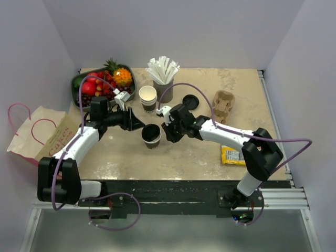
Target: Pack the takeout coffee
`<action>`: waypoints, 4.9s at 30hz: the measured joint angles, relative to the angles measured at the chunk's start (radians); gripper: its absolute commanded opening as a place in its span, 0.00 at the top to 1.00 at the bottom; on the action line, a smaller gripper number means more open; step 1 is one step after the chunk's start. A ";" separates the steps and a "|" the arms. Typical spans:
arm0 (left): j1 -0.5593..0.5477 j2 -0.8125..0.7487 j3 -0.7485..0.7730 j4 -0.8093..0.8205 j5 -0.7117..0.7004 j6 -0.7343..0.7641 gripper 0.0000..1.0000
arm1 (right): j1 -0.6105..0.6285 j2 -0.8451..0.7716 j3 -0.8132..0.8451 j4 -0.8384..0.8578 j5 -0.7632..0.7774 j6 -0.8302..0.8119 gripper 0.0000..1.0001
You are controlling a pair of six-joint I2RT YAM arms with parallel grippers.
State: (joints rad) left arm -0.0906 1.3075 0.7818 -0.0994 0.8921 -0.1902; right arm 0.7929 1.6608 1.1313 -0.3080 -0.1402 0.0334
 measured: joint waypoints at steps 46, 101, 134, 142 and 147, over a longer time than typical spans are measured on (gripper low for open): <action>-0.085 0.031 0.029 -0.056 0.124 0.001 0.47 | -0.057 0.287 0.197 0.039 -0.230 0.197 0.77; -0.088 0.045 0.066 -0.117 0.054 0.053 0.48 | -0.014 0.296 0.452 -0.149 0.200 0.286 0.79; -0.088 0.045 0.066 -0.126 0.044 0.055 0.47 | -0.109 0.146 0.290 -0.096 -0.273 -0.132 0.59; -0.088 0.045 0.065 -0.126 0.042 0.055 0.47 | -0.102 0.147 0.317 -0.101 -0.296 -0.140 0.59; -0.087 0.045 0.066 -0.126 0.040 0.055 0.47 | -0.085 0.175 0.361 -0.100 -0.303 -0.138 0.59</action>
State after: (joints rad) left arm -0.1780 1.3529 0.8474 -0.2256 0.9325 -0.1349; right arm 0.7078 1.8355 1.4925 -0.4080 -0.4435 -0.1051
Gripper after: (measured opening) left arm 0.526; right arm 0.407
